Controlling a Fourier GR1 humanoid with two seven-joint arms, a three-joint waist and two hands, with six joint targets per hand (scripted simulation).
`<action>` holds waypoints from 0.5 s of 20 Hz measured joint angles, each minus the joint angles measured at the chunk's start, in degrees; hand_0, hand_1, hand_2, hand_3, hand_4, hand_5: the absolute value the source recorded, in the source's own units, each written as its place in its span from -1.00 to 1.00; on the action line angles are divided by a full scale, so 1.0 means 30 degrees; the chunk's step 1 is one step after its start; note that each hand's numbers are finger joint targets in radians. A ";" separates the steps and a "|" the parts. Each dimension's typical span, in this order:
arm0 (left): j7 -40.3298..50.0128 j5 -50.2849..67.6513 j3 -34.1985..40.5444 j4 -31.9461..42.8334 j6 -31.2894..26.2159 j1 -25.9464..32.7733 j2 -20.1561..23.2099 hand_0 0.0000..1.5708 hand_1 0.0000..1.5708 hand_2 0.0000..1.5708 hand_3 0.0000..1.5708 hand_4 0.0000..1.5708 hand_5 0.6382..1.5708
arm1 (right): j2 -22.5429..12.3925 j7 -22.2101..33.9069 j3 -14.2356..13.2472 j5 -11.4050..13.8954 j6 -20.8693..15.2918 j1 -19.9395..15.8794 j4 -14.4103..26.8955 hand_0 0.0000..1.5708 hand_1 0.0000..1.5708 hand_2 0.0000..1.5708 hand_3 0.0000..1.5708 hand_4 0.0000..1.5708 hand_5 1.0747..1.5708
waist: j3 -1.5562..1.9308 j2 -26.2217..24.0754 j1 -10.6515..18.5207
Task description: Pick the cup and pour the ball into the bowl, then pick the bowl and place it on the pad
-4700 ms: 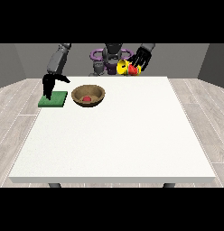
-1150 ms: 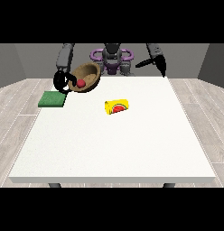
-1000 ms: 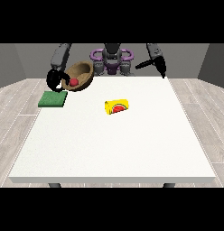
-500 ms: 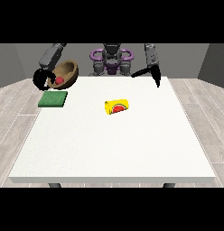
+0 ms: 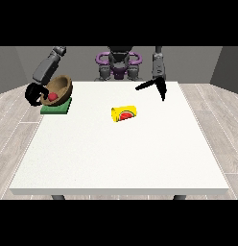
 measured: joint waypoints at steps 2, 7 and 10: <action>0.0240 -0.0042 -0.0048 -0.0841 0.0033 -0.0054 0.0108 -1.00 -1.00 -1.00 -1.00 -1.00 0.98 | -0.0780 -0.0581 -0.0205 0.0045 0.0428 -0.0088 0.0378 1.00 1.00 1.00 -1.00 0.32 0.99 | 0.0006 0.0682 0.0028; 0.1215 -0.0562 -0.0636 -0.2585 0.0380 -0.0061 -0.0140 -1.00 -1.00 -1.00 -1.00 -1.00 0.99 | -0.1740 -0.1396 -0.0287 0.0385 0.0496 -0.0731 0.1125 1.00 1.00 1.00 -0.56 0.31 1.00 | 0.0001 0.1561 -0.0006; 0.1725 -0.0674 -0.0742 -0.3825 0.0310 0.0266 0.0057 -1.00 -1.00 -1.00 -1.00 -1.00 0.98 | -0.2265 -0.1937 -0.0277 0.0597 0.0881 -0.0725 0.1561 1.00 1.00 1.00 -0.42 0.30 1.00 | -0.0001 0.1830 -0.0061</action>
